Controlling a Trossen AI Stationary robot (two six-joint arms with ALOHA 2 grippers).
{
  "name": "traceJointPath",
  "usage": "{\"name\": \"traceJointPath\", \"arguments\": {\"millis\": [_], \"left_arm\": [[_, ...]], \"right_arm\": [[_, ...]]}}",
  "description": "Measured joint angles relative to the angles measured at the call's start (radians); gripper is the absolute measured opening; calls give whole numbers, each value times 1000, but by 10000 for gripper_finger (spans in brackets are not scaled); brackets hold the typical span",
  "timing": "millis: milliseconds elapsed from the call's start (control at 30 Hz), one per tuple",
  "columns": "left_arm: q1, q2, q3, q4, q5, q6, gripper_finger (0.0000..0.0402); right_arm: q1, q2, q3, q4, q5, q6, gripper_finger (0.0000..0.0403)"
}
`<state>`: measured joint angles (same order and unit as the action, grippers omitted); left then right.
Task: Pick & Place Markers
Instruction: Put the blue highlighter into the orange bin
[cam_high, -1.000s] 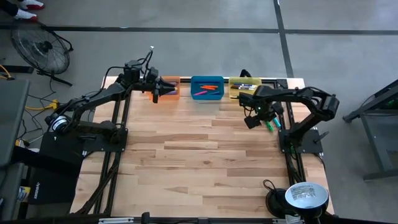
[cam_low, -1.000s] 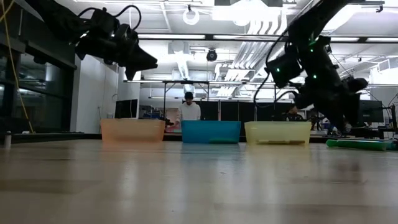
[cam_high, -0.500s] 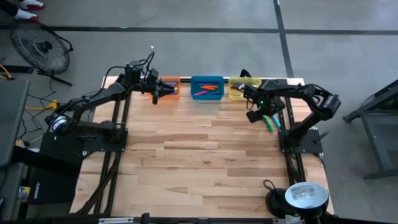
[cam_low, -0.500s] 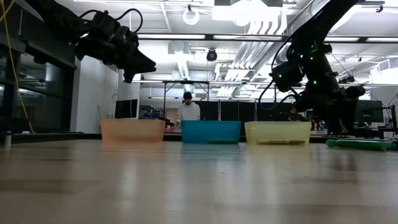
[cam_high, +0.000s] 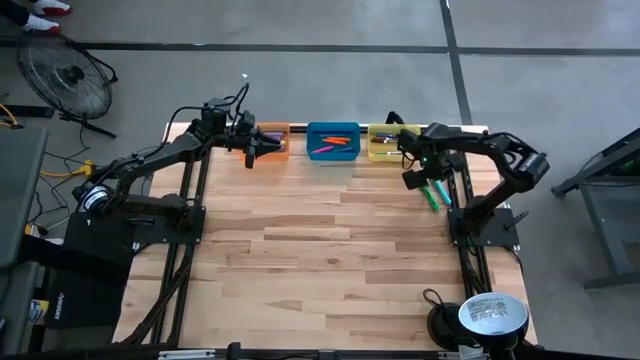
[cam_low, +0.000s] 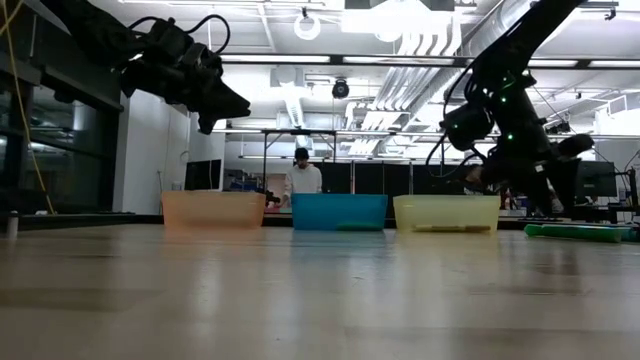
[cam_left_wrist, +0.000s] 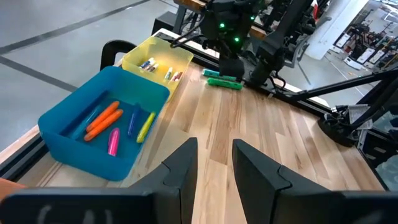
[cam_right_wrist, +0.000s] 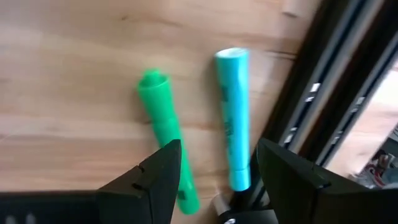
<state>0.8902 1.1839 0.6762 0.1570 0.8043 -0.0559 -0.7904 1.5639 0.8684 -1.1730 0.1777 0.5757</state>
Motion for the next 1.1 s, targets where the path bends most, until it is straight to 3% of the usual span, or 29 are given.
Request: {"name": "traceJointPath", "arguments": {"millis": [467,1100], "left_arm": [[0,0,0,0,-3,0,99],[0,0,0,-3,-4,0,99]], "right_arm": [[-121,0,0,3,7,-60,199],[-168,2,0,50,-36,-82,199]]}}
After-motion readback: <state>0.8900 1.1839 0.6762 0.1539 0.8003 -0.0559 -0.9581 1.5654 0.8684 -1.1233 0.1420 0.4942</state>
